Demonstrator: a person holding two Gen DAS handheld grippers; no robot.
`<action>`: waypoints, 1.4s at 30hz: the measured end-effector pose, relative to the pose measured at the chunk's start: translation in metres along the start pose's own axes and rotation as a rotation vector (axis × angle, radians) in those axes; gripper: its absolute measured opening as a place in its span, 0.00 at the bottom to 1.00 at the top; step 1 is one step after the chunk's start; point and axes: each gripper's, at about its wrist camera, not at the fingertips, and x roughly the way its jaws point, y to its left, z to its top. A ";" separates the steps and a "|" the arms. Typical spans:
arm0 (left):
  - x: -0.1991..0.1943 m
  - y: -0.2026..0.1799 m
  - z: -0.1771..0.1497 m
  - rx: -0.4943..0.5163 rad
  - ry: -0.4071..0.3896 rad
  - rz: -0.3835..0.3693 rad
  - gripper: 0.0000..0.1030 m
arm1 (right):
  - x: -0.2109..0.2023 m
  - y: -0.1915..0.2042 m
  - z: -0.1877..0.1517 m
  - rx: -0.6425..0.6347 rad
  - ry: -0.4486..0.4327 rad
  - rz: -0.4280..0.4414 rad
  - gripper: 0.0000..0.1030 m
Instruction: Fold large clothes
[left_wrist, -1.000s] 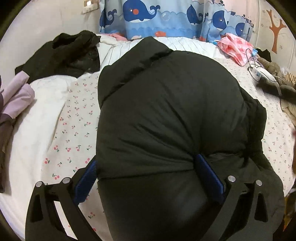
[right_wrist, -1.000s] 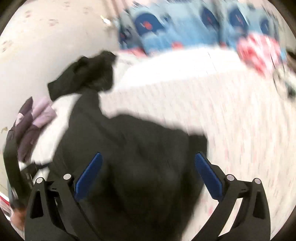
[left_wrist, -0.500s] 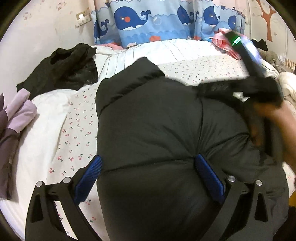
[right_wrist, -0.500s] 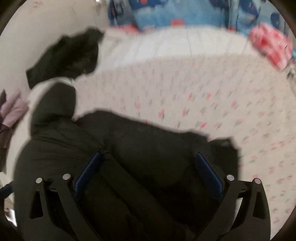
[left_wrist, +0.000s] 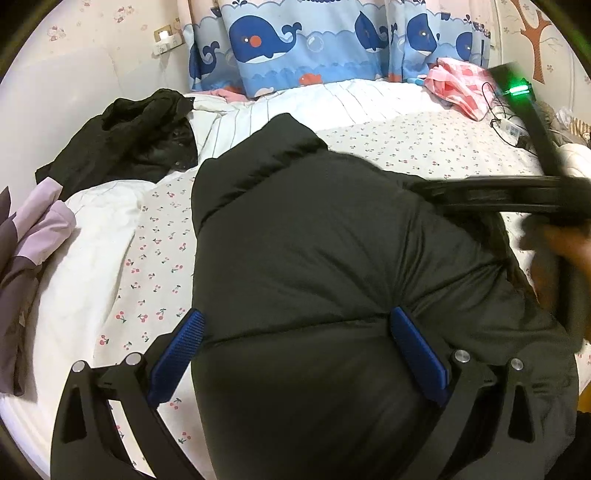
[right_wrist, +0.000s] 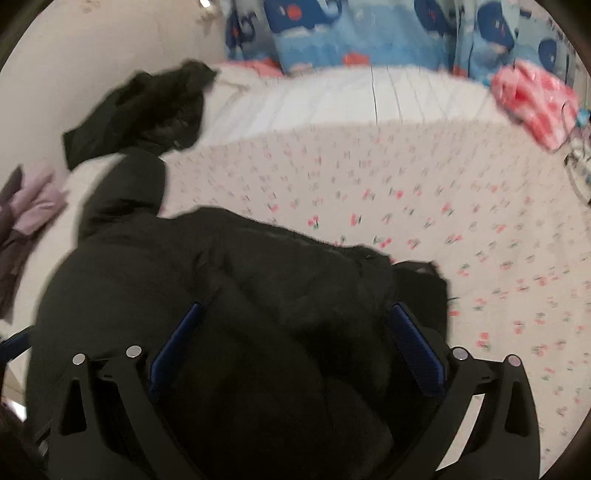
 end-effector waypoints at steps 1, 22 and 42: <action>0.000 0.000 0.000 -0.002 0.000 -0.001 0.94 | -0.008 0.001 -0.005 -0.011 -0.013 -0.015 0.94; -0.005 -0.001 0.000 0.013 -0.027 0.021 0.94 | -0.045 0.024 -0.088 -0.108 0.141 0.061 0.94; -0.009 -0.001 0.000 0.018 -0.052 0.040 0.94 | -0.032 -0.068 -0.064 0.308 0.061 0.004 0.94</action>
